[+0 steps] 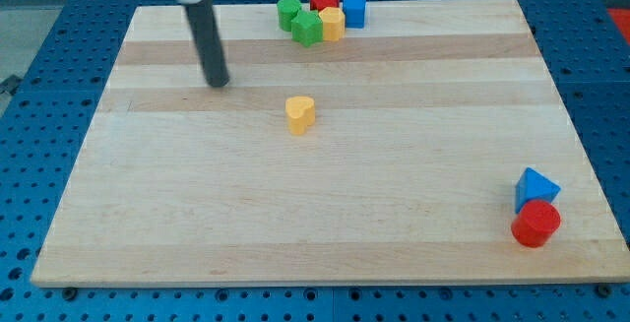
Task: Move the yellow heart towards the group of blocks
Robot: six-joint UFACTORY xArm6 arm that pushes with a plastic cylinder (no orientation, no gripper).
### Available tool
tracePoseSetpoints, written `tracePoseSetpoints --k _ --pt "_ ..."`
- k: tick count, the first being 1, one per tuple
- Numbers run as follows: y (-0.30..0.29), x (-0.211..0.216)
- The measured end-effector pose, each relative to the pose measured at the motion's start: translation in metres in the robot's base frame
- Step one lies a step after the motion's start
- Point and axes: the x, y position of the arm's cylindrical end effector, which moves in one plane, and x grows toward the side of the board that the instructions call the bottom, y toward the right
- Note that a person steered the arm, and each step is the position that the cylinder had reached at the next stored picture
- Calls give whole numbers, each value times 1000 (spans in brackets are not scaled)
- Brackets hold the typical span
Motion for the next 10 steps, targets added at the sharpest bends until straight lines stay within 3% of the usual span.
tracePoseSetpoints --k 1,2,3,5,6,7,8,9,10 --pt "0 62" --pt "39 92" --pt "83 90" --pt "187 42" --pt "207 21" --pt "191 59" --pt "129 78" --pt "94 52" --pt "114 22"
